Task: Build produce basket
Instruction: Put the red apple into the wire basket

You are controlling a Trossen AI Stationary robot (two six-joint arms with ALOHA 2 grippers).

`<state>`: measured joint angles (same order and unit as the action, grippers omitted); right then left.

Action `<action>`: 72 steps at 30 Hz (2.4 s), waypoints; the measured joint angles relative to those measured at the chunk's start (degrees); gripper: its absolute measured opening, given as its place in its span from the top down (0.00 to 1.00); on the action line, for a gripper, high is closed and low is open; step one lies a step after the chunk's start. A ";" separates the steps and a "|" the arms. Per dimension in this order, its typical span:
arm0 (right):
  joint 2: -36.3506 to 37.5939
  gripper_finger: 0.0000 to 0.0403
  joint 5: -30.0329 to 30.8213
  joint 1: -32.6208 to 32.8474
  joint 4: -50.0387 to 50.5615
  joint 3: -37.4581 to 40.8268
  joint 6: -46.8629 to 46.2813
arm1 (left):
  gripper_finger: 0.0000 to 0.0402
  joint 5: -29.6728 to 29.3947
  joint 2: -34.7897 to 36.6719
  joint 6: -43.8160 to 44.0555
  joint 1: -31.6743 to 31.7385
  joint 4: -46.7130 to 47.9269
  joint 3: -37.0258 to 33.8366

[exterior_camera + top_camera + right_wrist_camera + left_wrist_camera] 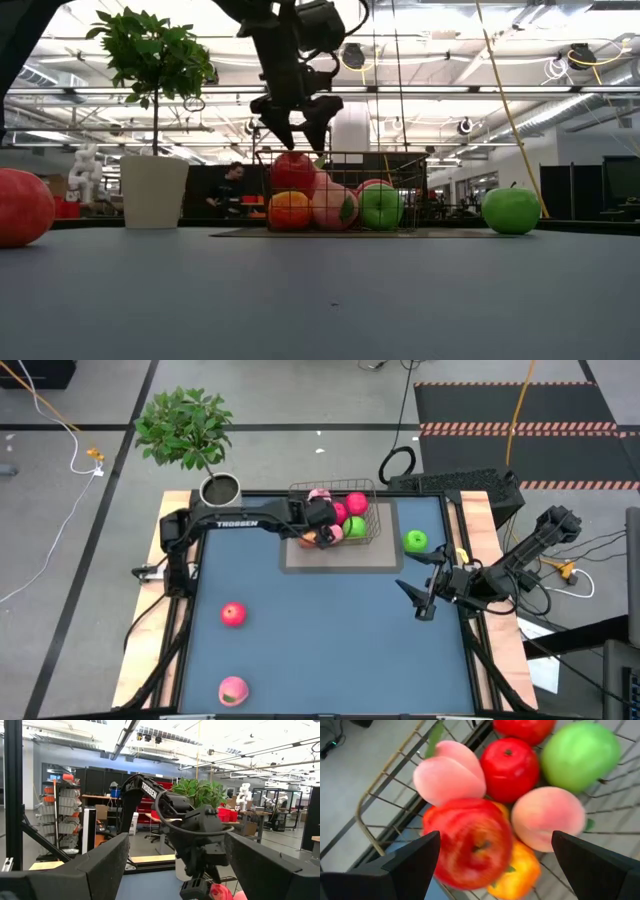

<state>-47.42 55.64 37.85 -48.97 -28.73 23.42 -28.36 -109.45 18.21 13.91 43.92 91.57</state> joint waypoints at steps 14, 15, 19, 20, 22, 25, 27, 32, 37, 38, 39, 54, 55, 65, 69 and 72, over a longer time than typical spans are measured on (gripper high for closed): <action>0.00 0.21 0.07 -0.02 0.09 0.07 -0.18 | 0.06 -0.76 8.44 6.92 -12.57 2.85 0.02; 0.00 0.21 0.09 -0.02 0.02 0.07 -0.41 | 0.06 -0.76 9.04 8.36 -14.22 3.74 0.02; 0.00 0.21 0.08 -0.02 0.35 0.07 -0.76 | 0.06 -0.70 9.44 12.93 -22.04 4.93 0.01; 0.00 0.21 0.07 -0.02 0.75 0.07 -1.30 | 0.06 -0.46 9.38 13.75 -24.14 5.51 -0.02; -0.02 0.21 0.07 -0.02 0.89 0.07 -1.86 | 0.06 0.42 9.16 14.85 -28.49 6.82 0.03; -0.02 0.21 0.07 0.00 0.92 0.07 -2.13 | 0.06 1.42 8.48 17.86 -34.74 11.76 -0.53; -0.02 0.21 -0.03 0.00 1.02 0.07 -2.54 | 0.06 1.42 8.48 23.05 -38.23 15.46 -1.33; -0.02 0.21 -0.17 0.00 0.90 0.07 -2.78 | 0.06 1.36 8.52 43.05 -44.66 29.89 -3.13; -0.02 0.21 -0.22 0.00 0.32 0.07 -2.97 | 0.06 5.77 8.72 60.20 -47.98 39.90 -7.73; -0.02 0.21 -0.22 0.00 0.22 0.07 -3.05 | 0.06 7.46 9.04 62.13 -48.31 39.89 -9.34; -0.02 0.21 -0.22 0.00 0.10 0.07 -3.04 | 0.06 9.02 9.32 63.55 -48.59 39.79 -10.82; 0.00 0.21 -0.26 0.00 -0.04 0.03 -2.85 | 0.06 19.30 15.61 69.43 -48.54 34.46 -28.64; 0.00 0.21 -0.26 0.00 -0.04 0.02 -2.84 | 0.06 19.28 17.04 69.43 -48.54 32.88 -29.92; 0.00 0.21 -0.28 0.00 0.00 0.00 -3.08 | 0.06 20.88 29.52 72.33 -48.50 13.98 -48.32; 0.00 0.21 -0.28 0.00 -0.02 0.00 -2.97 | 0.06 20.94 30.59 73.81 -48.40 8.12 -51.91; 0.00 0.21 -0.28 0.00 -0.04 0.00 -2.87 | 0.09 20.86 30.56 74.17 -47.98 7.18 -52.16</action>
<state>-47.42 55.35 37.85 -49.01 -28.73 20.55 -7.50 -78.89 92.37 -34.07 51.11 39.41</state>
